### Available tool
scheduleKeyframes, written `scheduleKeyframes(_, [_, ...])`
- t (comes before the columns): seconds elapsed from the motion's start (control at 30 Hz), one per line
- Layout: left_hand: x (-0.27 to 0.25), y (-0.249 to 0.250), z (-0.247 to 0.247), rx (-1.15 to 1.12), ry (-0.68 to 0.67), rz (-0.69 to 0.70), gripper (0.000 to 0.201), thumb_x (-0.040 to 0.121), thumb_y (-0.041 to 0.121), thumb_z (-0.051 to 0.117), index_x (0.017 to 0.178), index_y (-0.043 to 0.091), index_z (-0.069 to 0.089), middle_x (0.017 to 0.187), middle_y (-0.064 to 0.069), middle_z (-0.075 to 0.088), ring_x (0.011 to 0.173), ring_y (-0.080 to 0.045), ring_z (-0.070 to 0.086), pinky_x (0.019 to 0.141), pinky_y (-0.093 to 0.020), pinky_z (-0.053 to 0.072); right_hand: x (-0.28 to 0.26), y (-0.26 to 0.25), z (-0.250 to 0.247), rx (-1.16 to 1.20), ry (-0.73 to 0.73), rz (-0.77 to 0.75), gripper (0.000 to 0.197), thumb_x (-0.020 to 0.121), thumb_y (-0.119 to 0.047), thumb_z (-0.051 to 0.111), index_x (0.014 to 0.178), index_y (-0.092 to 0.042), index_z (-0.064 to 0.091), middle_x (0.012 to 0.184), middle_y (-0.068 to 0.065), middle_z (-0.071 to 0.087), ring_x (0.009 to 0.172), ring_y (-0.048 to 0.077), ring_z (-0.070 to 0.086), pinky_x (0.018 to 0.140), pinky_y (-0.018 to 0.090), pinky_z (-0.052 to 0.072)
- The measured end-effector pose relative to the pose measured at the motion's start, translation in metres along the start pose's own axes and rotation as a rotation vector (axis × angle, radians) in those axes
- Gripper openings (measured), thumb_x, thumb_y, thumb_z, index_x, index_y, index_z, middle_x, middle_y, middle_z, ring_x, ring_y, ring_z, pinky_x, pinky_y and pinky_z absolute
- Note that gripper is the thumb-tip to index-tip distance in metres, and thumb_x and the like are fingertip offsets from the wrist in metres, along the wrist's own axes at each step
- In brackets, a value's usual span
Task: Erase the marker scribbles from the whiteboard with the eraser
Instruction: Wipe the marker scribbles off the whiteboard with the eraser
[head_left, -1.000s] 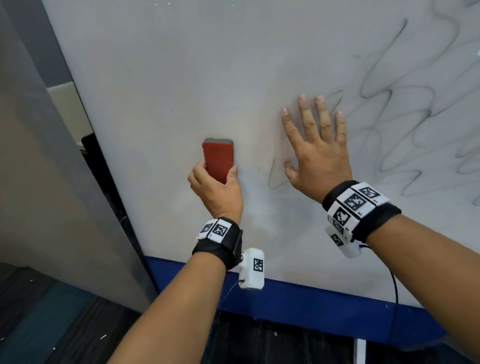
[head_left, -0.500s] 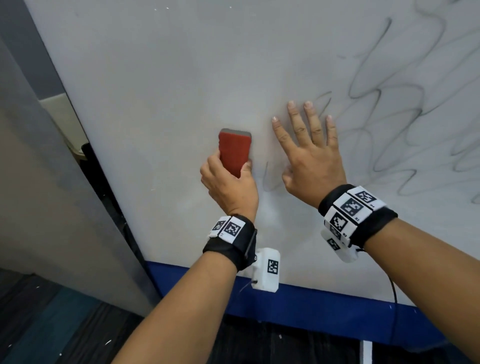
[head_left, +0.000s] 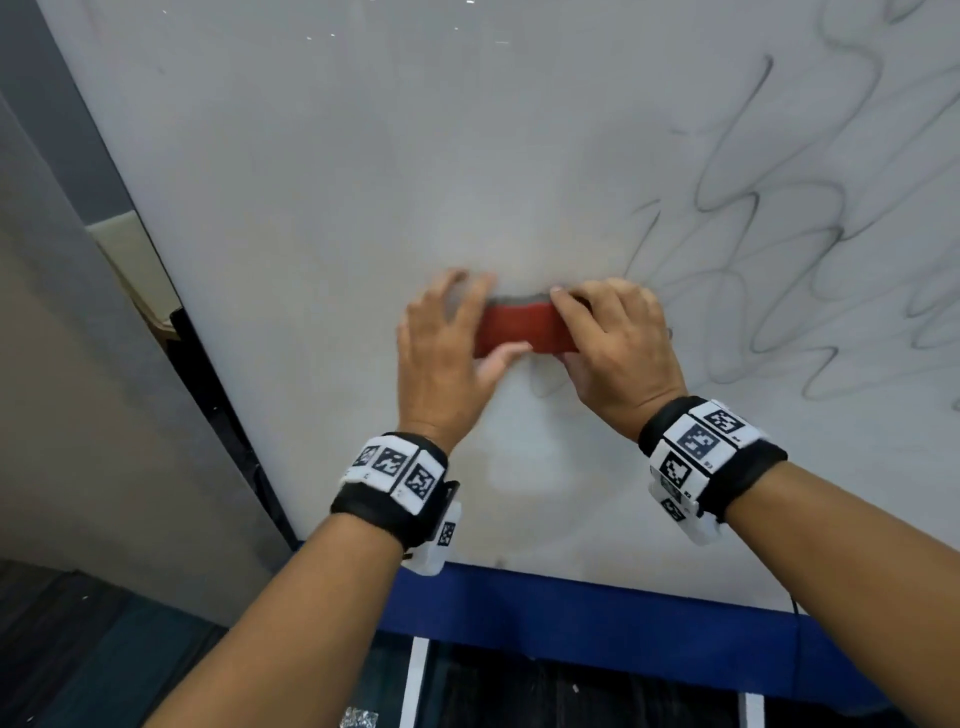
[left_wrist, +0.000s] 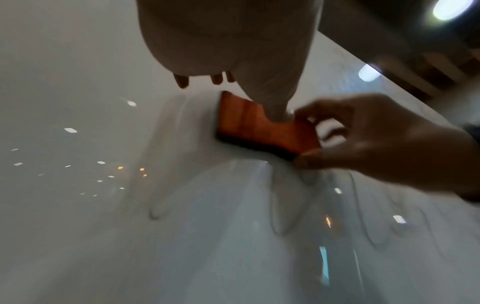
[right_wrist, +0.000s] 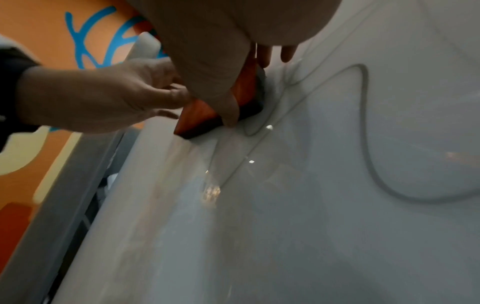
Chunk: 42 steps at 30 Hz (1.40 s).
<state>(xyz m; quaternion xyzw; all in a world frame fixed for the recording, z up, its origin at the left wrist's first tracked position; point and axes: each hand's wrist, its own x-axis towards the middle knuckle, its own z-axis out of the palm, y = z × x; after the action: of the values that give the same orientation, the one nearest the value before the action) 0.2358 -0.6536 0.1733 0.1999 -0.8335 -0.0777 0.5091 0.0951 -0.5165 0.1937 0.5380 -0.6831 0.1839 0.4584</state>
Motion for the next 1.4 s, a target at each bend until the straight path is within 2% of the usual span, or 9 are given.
scheduleKeyframes(0.1, [0.015,-0.016,-0.014,0.014,0.111,-0.136,0.053,0.1,0.044,0.048,0.148,0.022,0.041,0.154,-0.015,0.033,0.138,-0.032,0.034,0.111,-0.056,0.034,0.004,0.005,-0.009,0.095,0.035,0.208,0.068,0.072,-0.026,0.081,0.134,-0.012,0.056,0.111,0.017,0.055,0.099,0.03,0.039,0.08,0.045,0.042])
scheduleKeyframes(0.2, [0.017,-0.018,-0.011,0.1,-0.038,-0.136,0.061,0.099,0.027,0.05,0.155,0.032,0.027,0.165,-0.009,0.011,0.151,-0.03,0.011,0.114,-0.065,0.021,0.004,-0.003,-0.005,0.074,0.071,0.313,0.066,0.072,-0.033,0.081,0.132,-0.02,0.058,0.104,0.015,0.054,0.095,0.027,0.039,0.076,0.042,0.042])
scheduleKeyframes(0.3, [0.005,-0.021,-0.002,0.149,-0.142,-0.118,0.071,0.098,0.034,0.054,0.157,0.037,0.014,0.167,-0.005,-0.002,0.153,-0.027,-0.004,0.114,-0.069,0.014,0.001,-0.016,0.004,0.112,0.115,0.396,0.062,0.071,-0.031,0.08,0.129,-0.018,0.06,0.102,0.016,0.055,0.095,0.026,0.04,0.078,0.042,0.043])
scheduleKeyframes(0.47, [-0.001,-0.027,0.006,0.267,-0.153,-0.083,0.079,0.097,0.043,0.056,0.158,0.034,0.007,0.166,-0.011,0.0,0.153,-0.032,-0.001,0.112,-0.071,0.018,-0.01,-0.032,0.021,0.134,0.156,0.477,0.061,0.071,-0.029,0.077,0.126,-0.014,0.057,0.116,0.014,0.05,0.099,0.03,0.047,0.084,0.042,0.042])
scheduleKeyframes(0.67, [-0.006,-0.032,0.004,0.275,-0.161,-0.033,0.08,0.095,0.031,0.059,0.158,0.032,0.009,0.166,-0.012,0.001,0.152,-0.032,-0.001,0.114,-0.07,0.015,-0.066,-0.071,0.047,0.177,-0.073,0.498,0.065,0.07,-0.034,0.084,0.119,-0.014,0.048,0.11,0.015,0.059,0.097,0.029,0.048,0.078,0.044,0.047])
scheduleKeyframes(0.9, [-0.008,-0.048,-0.005,0.249,-0.127,0.018,0.102,0.071,-0.013,0.049,0.156,0.036,0.021,0.166,-0.004,0.008,0.153,-0.024,0.005,0.116,-0.06,0.016,-0.045,-0.054,0.042,0.182,0.239,0.712,0.058,0.07,-0.029,0.077,0.118,-0.004,0.054,0.111,0.021,0.056,0.101,0.029,0.046,0.091,0.041,0.042])
scheduleKeyframes(1.1, [-0.005,-0.062,-0.015,0.232,-0.064,0.08,0.102,0.061,-0.018,0.044,0.15,0.032,0.041,0.162,-0.004,0.026,0.15,-0.022,0.02,0.113,-0.065,0.016,-0.064,-0.105,0.065,0.202,-0.082,0.49,0.062,0.064,-0.021,0.083,0.118,-0.013,0.053,0.109,0.014,0.056,0.097,0.029,0.045,0.076,0.043,0.048])
scheduleKeyframes(1.27, [-0.004,-0.07,-0.015,0.246,-0.053,0.103,0.1,0.062,-0.017,0.04,0.149,0.031,0.043,0.161,-0.004,0.028,0.149,-0.021,0.021,0.111,-0.069,0.017,-0.059,-0.095,0.065,0.154,0.03,0.522,0.057,0.067,-0.022,0.081,0.119,-0.012,0.059,0.113,0.008,0.047,0.098,0.028,0.044,0.077,0.043,0.047])
scheduleKeyframes(1.4, [-0.004,-0.074,-0.018,0.267,-0.061,0.132,0.091,0.066,-0.006,0.032,0.15,0.03,0.042,0.161,-0.004,0.029,0.149,-0.02,0.022,0.112,-0.066,0.018,-0.075,-0.119,0.078,0.159,-0.118,0.408,0.061,0.06,-0.015,0.083,0.116,-0.015,0.059,0.113,0.007,0.043,0.098,0.029,0.043,0.072,0.041,0.047])
